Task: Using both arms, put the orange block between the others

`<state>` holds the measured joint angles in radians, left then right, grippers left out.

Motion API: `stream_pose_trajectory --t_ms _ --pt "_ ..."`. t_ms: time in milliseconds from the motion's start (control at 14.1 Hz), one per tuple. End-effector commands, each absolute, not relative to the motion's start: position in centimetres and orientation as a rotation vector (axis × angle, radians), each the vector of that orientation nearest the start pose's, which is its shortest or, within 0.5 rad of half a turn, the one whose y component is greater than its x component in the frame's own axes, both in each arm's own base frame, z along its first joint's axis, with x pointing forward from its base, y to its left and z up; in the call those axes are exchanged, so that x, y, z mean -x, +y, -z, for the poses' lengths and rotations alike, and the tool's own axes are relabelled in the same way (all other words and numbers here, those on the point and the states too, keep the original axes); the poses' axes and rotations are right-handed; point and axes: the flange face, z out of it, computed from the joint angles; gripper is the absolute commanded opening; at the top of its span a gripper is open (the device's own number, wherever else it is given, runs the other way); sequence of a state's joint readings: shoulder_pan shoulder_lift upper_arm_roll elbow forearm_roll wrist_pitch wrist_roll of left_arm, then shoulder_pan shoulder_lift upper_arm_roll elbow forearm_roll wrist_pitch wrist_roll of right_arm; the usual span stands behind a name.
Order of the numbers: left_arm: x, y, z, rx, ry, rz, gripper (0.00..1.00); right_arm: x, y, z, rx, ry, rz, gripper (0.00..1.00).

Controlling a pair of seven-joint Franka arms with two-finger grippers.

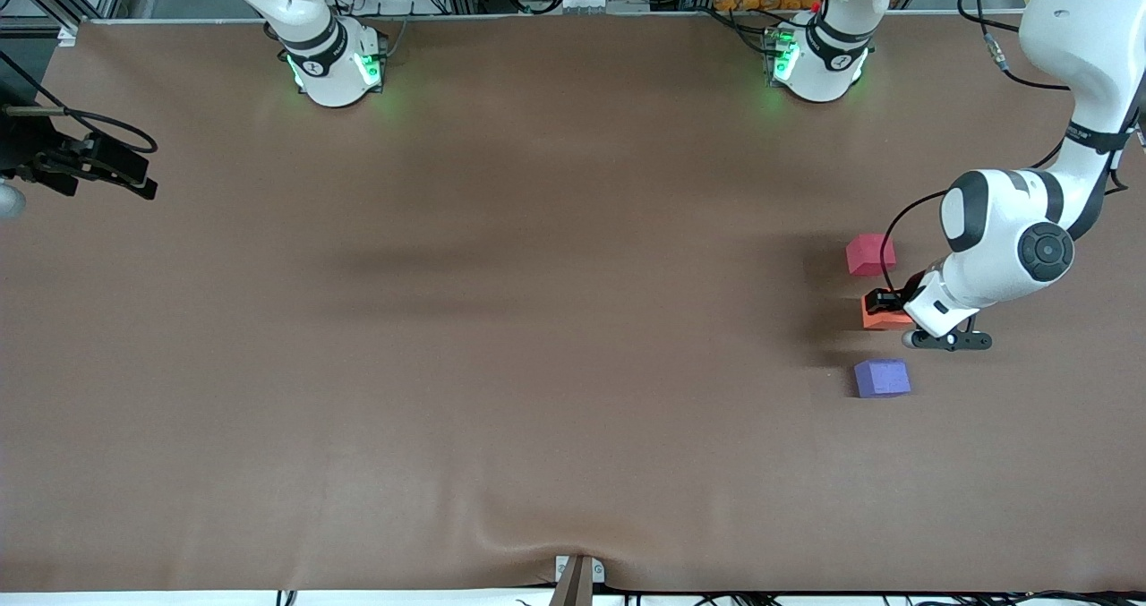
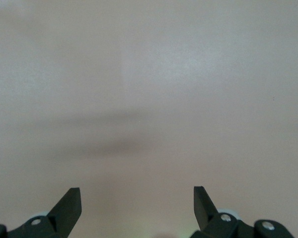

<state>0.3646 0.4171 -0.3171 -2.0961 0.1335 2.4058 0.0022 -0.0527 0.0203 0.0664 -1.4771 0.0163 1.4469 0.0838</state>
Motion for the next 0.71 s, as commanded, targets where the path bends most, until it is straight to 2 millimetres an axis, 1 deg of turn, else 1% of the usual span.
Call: stream_pose_trajectory --t_ms 0,284,497,639 --pt "-57.3 2.7 -22.1 3.188 0.057 -0.107 0.00 -54.5 0.4 -65.3 3.124 0.115 -0.080 1.00" --pt "-57.4 2.6 -21.5 3.192 0.062 -0.103 0.00 -54.4 0.3 -65.3 3.133 0.117 -0.092 1.00" --pt "-57.4 2.3 -21.2 3.194 0.072 -0.098 0.00 -54.5 0.2 -65.9 3.150 0.116 -0.069 1.00" --pt "-57.4 2.2 -21.0 3.195 0.076 -0.105 0.00 -54.5 0.2 -65.9 3.150 0.116 -0.067 1.00"
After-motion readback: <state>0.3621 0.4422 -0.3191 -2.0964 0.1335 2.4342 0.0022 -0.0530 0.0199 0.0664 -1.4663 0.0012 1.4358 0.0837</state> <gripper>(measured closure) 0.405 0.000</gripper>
